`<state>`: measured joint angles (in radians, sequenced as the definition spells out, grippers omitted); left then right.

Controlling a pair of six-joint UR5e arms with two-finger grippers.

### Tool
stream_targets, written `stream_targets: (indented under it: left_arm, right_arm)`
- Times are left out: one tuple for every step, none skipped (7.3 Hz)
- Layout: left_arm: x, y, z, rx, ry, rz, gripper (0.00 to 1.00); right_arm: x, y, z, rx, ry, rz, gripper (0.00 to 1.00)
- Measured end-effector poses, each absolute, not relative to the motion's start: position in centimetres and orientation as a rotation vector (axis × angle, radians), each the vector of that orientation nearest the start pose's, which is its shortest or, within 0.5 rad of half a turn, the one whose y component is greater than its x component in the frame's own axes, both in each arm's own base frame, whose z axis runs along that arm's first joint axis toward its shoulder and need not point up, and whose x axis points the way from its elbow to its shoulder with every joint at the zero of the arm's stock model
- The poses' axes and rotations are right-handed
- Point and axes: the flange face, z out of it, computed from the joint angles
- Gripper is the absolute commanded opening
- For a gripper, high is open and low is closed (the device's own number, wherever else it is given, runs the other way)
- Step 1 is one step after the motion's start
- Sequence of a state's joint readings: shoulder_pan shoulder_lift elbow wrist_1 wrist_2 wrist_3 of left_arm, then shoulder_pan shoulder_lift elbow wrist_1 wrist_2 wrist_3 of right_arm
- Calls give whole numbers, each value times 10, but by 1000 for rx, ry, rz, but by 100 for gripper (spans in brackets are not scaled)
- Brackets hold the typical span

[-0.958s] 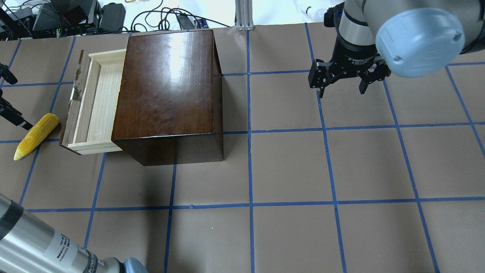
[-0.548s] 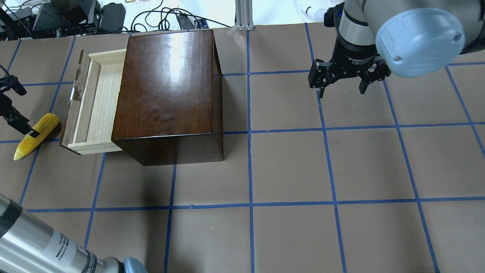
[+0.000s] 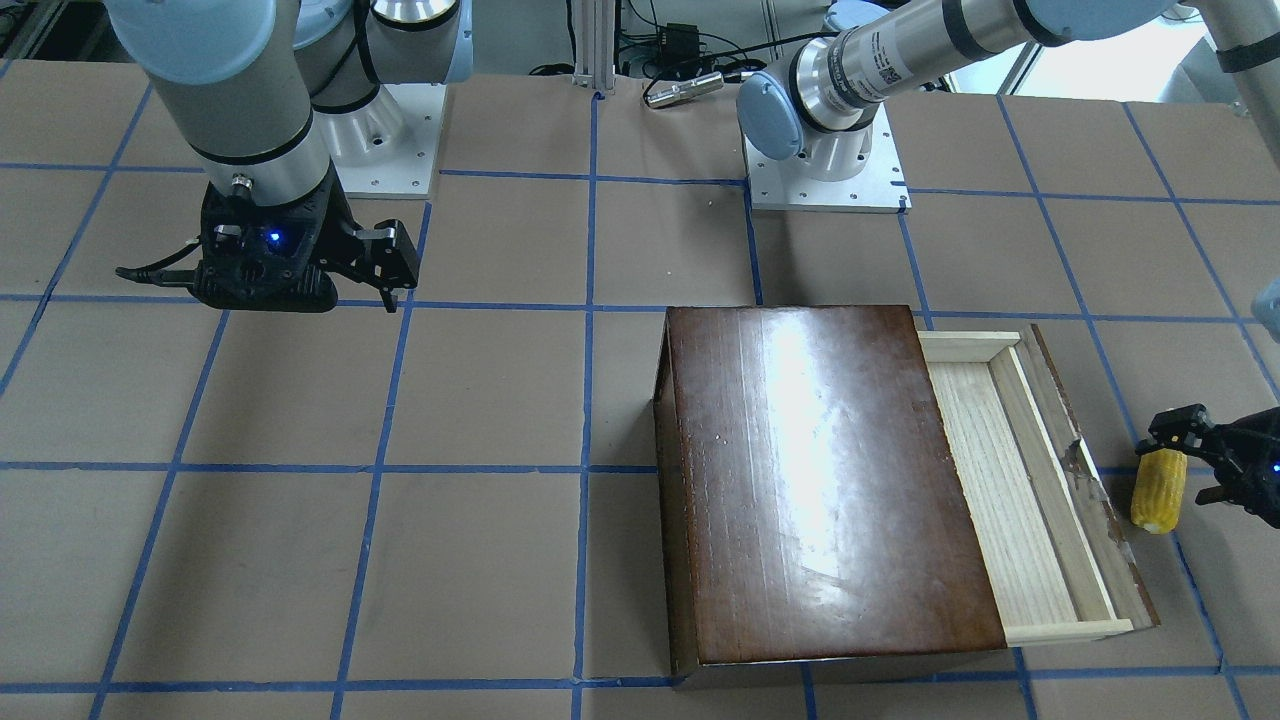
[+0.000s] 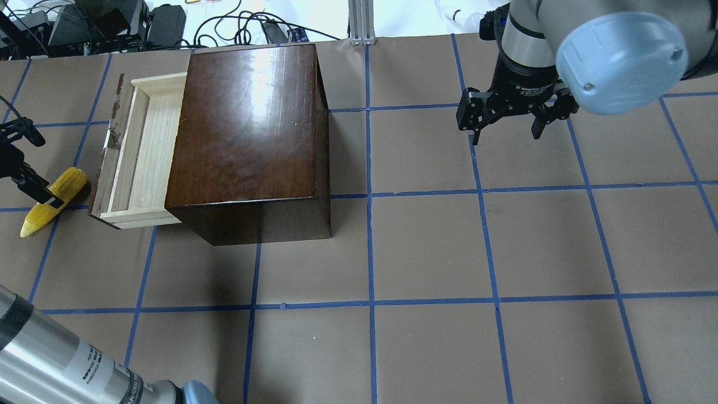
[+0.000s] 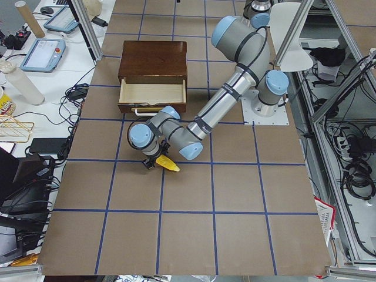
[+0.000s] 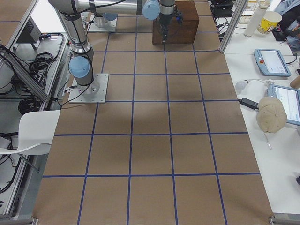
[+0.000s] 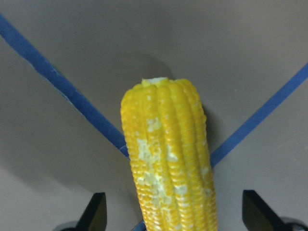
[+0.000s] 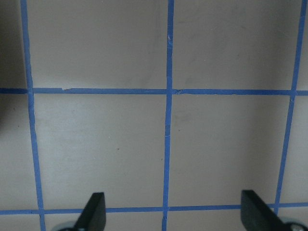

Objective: Open drawer and put corn inside
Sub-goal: 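Grasp the yellow corn cob with the left gripper and lift it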

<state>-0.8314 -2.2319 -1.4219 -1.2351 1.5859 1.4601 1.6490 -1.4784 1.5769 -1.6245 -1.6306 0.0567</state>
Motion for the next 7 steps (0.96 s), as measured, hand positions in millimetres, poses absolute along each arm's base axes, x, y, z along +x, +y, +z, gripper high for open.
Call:
stream_targets:
  left_arm:
    - [363,-594,190,1159,3080,157,39]
    - [363,-593,190,1158,3082,158,24]
    - [363,-593,190,1157,3082,159,14]
    - [363,-594,192,1155,3081,159,4]
    - [363,-594,197,1152,3081,160,1]
    - [361,-596,207,1147,3080,160,1]
    - [357,-598,225,1126,3077,155,1]
  right_arm:
    - [168,-513,443,-37,3203,65,100]
    - [168,-513,443,-37,3203,65,100]
    - [168,-513,443,-37,3203,65,100]
    - [168,-513,443,-37,3203,64,100]
    - [168,-513,443,-37,3203,64,100]
    - [168,-513,443,-36,3203,65,100]
    - [168,-513,443,-37,3203,65,100]
